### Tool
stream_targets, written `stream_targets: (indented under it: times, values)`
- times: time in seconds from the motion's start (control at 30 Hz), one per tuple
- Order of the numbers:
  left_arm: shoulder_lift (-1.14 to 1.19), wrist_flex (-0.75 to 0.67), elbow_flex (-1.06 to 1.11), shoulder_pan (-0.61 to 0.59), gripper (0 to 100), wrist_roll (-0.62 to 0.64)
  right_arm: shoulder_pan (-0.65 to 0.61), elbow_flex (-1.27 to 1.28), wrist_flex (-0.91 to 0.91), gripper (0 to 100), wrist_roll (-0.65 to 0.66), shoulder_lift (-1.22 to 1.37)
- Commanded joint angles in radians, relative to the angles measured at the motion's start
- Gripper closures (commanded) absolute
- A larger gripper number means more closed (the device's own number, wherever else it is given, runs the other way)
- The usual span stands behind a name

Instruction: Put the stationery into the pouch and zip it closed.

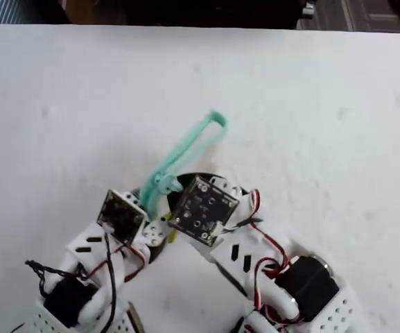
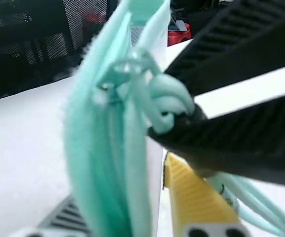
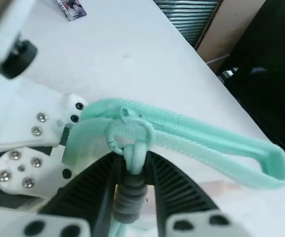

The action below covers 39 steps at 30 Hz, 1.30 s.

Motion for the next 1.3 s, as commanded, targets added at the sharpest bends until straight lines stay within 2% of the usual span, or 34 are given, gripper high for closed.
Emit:
stream_targets:
  times: [0.0, 0.13, 0.3, 0.37, 0.47, 0.53, 0.63, 0.83, 0.93, 1.07, 1.27]
  values:
    - [-0.01, 0.017, -0.1, -0.048, 85, 0.005, 0.012, -0.1, 0.005, 98.1, -0.005, -0.007]
    - [-0.01, 0.009, -0.11, -0.061, 84, 0.08, 0.012, -0.127, 0.039, 98.1, -0.005, -0.004]
    - [-0.01, 0.008, -0.11, -0.054, 85, 0.094, 0.012, -0.132, 0.051, 98.1, -0.005, -0.008]
    - [-0.01, 0.008, -0.11, -0.054, 88, 0.094, 0.015, -0.132, 0.045, 98.1, -0.005, -0.005]
    - [-0.01, 0.008, -0.11, -0.048, 99, 0.087, 0.016, -0.132, 0.004, 98.1, -0.003, -0.004]
    - [-0.01, 0.012, -0.109, -0.024, 96, 0.087, 0.016, -0.132, -0.047, 98.1, -0.003, -0.004]
    - [-0.01, 0.017, -0.104, 0.025, 98, 0.086, 0.016, -0.132, -0.102, 98.1, -0.002, -0.002]
    - [-0.01, 0.017, -0.103, 0.033, 98, 0.086, 0.019, -0.132, -0.117, 98.1, 0.144, -0.002]
    - [-0.01, 0.017, -0.103, 0.031, 98, 0.081, 0.076, -0.132, -0.116, 98.1, 0.149, -0.002]
    - [-0.01, 0.017, -0.103, 0.031, 98, 0.011, 0.186, -0.13, -0.116, 98.1, 0.15, -0.002]
    - [-0.01, 0.018, -0.103, 0.031, 98, 0.008, 0.291, -0.13, -0.116, 98.1, 0.196, 0.039]
